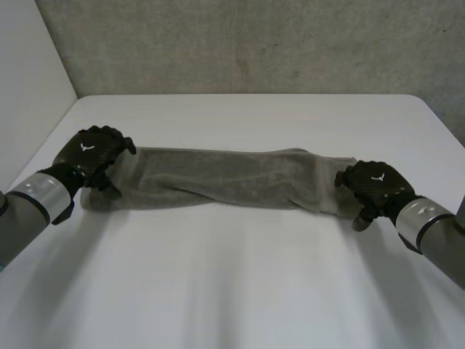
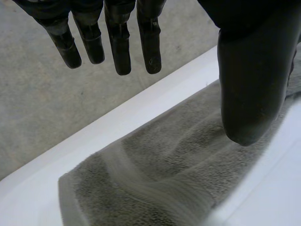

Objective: Fold the towel.

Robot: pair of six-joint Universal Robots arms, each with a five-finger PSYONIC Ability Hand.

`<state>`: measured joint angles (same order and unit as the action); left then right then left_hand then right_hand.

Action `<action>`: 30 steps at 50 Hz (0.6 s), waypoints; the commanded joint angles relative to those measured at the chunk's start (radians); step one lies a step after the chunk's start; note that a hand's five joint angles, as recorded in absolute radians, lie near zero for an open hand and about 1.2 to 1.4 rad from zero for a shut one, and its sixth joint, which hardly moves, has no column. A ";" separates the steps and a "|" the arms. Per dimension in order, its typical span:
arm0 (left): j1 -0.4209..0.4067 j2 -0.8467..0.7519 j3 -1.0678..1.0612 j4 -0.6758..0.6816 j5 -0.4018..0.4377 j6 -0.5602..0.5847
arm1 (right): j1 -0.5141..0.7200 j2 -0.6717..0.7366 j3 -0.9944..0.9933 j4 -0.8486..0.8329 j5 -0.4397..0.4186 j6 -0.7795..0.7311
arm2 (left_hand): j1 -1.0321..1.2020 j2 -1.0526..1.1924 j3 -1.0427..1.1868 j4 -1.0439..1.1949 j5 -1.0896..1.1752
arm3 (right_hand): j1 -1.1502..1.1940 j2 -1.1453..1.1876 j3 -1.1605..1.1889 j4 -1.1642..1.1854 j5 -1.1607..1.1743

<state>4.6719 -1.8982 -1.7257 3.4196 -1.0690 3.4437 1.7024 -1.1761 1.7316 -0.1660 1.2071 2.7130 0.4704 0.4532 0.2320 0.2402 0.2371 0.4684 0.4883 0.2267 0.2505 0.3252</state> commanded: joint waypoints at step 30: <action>-0.004 0.010 -0.018 0.001 0.008 0.000 | -0.399 0.118 -0.144 -0.041 -0.041 -0.174 | -0.066 -0.049 -0.057 -0.066 -0.007 | 0.928 0.908 -0.052 -0.076 0.897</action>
<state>4.6619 -1.8975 -1.7400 3.4207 -1.0612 3.4438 1.5288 -0.9973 1.6298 -0.2855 1.2047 2.6413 0.4704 0.4532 0.2320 0.2401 0.2368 1.2966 1.2776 0.2267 0.2505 1.1532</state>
